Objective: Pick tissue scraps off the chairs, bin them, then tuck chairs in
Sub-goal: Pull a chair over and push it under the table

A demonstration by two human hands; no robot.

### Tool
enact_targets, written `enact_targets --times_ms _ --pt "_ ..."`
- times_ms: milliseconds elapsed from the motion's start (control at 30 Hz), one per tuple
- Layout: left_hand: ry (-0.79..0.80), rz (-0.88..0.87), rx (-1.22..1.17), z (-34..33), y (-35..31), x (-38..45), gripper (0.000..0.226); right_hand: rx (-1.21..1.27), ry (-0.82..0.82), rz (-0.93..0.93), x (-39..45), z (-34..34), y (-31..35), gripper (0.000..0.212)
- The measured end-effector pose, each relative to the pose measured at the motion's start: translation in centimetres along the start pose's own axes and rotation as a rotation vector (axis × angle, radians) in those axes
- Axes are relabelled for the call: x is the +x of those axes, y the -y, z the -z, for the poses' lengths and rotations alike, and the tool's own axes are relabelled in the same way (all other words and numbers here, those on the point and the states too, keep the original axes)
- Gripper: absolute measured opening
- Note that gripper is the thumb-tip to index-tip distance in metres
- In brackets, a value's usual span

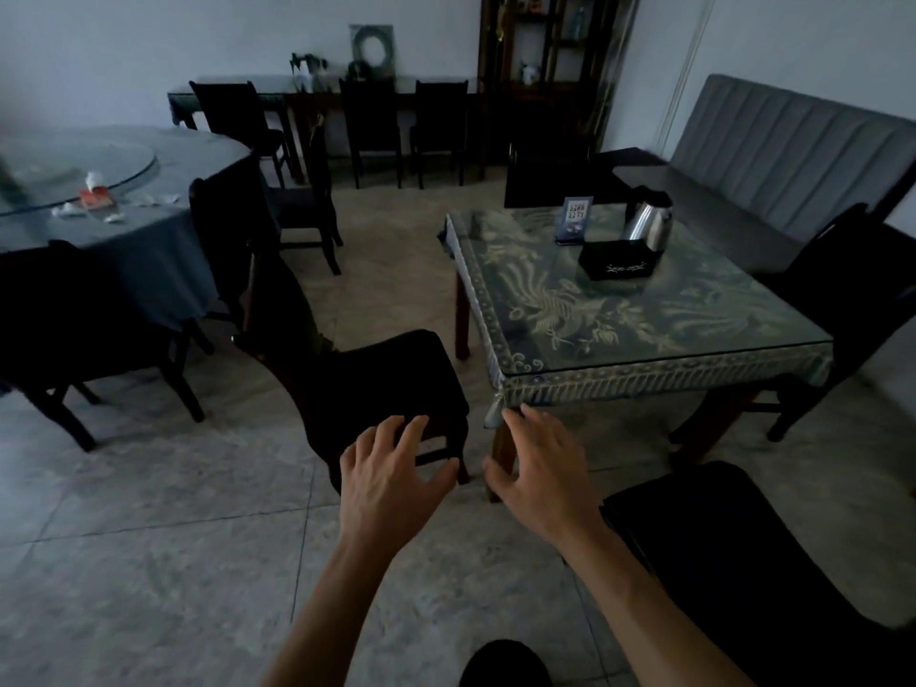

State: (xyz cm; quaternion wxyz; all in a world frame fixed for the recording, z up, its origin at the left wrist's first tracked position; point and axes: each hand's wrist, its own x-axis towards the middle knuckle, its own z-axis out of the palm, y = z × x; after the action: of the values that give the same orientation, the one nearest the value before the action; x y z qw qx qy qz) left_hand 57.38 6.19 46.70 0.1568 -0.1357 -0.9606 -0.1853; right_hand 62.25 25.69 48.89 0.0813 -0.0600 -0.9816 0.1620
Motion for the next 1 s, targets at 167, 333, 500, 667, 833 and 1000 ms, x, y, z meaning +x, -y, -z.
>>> enact_targets --times_ms 167,333,500,667,833,1000 --pt "0.015 -0.028 0.014 2.5 9.3 4.5 0.069 -0.003 -0.005 -0.018 4.9 -3.4 9.6 0.077" --pt "0.016 -0.013 0.011 5.1 16.8 8.3 0.067 -0.015 0.005 0.025 9.7 -6.3 17.1 0.077" --pt "-0.006 0.008 0.017 6.1 23.9 12.3 0.066 0.0 0.057 0.047 15.3 -9.5 22.9 0.079" --pt "-0.008 0.028 0.043 5.3 32.1 17.6 0.064 0.004 0.08 0.109 22.2 -13.8 28.3 0.076" --pt "0.004 0.007 0.086 4.0 40.6 25.1 0.057 0.095 0.057 0.15 30.6 -18.5 33.6 0.065" --pt "0.053 -0.013 0.093 3.3 47.5 33.2 0.061 0.161 0.016 0.108 38.9 -21.3 38.8 0.055"
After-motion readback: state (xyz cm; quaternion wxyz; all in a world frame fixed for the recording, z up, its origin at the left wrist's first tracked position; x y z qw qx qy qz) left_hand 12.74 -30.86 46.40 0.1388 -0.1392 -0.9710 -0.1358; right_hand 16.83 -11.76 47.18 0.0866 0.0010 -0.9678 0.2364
